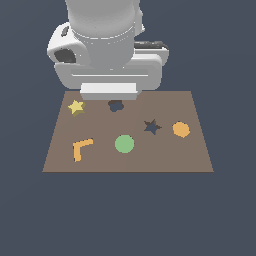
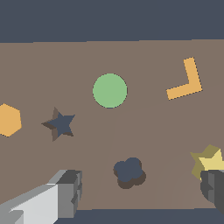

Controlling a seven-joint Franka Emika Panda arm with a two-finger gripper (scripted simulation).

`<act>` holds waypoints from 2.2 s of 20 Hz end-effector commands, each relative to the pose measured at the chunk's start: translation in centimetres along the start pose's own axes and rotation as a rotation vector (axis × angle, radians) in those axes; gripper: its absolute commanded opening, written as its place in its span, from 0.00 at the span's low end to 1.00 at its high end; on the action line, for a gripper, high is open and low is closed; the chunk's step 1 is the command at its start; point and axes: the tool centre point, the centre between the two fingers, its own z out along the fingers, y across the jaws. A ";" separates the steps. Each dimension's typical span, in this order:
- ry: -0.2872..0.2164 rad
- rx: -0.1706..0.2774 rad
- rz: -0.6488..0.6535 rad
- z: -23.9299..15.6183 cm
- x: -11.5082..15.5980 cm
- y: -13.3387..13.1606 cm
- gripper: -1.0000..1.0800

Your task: Insert a designated object into the corresponding slot on a board.

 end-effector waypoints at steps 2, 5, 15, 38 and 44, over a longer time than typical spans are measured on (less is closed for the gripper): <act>0.003 -0.001 -0.010 1.3 -0.7 1.8 0.96; 0.008 -0.003 -0.024 2.7 -1.5 3.9 0.96; 0.025 -0.007 -0.074 8.1 -3.8 11.7 0.96; 0.032 -0.006 -0.094 12.3 -4.2 14.9 0.96; 0.032 -0.006 -0.094 12.3 -4.2 14.9 0.00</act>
